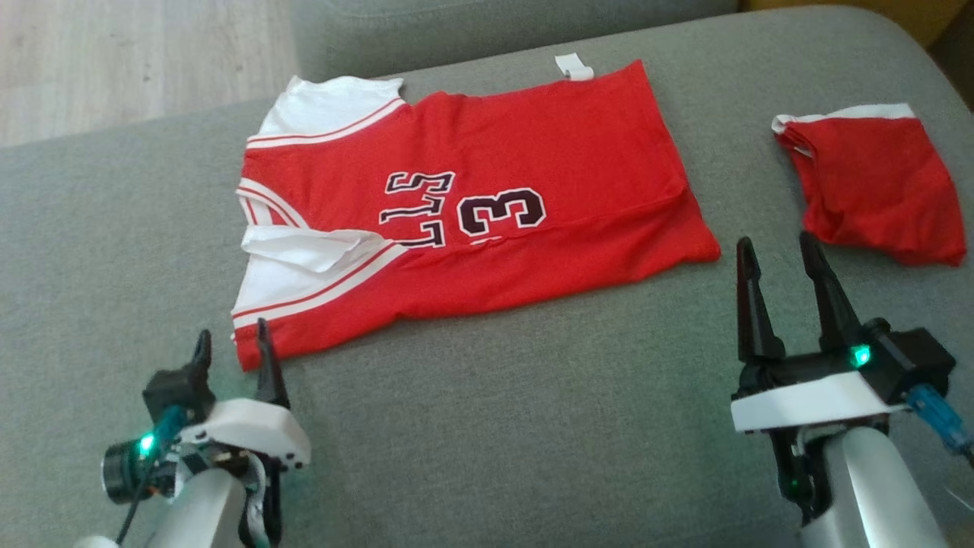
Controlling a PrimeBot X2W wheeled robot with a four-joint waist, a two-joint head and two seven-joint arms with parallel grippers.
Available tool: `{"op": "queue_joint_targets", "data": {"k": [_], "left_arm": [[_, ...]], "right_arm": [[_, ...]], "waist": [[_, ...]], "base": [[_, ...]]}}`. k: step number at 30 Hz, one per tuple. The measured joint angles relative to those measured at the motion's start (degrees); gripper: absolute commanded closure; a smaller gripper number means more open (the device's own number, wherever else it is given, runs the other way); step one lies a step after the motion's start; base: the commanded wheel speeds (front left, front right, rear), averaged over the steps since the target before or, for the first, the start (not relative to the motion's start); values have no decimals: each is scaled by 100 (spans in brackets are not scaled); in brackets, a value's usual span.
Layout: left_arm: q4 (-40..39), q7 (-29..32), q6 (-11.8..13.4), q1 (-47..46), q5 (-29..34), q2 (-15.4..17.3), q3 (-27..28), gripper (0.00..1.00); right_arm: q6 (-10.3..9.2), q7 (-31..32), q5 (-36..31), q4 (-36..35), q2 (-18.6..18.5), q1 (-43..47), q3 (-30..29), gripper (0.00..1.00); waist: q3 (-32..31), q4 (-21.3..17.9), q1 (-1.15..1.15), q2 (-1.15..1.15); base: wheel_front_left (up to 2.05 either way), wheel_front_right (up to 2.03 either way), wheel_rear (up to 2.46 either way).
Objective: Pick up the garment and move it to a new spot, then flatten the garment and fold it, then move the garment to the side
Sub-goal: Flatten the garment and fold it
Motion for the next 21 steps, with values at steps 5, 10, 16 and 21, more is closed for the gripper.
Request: {"op": "queue_joint_targets", "data": {"k": [5,10,16,21], "left_arm": [[493,101,1,-187,-44,36,27,0],[832,240,-65,-349,-43,107,1,0],[1138,328,-125,-629,-88,127,-16,0],[1227,420,-281,-788,-99,109,-80,100]], "right_arm": [[0,0,40,-34,1,-80,85,0],[0,0,130,-53,0,-143,92,0],[0,0,210,-63,1,-201,135,0],[0,0,216,-62,1,-202,123,0]], "waist": [[152,-148,0,0],[301,-280,0,0],[401,-339,-1,0],[417,-321,0,0]], "base": [[0,0,0],[0,0,0],[0,0,0],[0,0,0]]}}
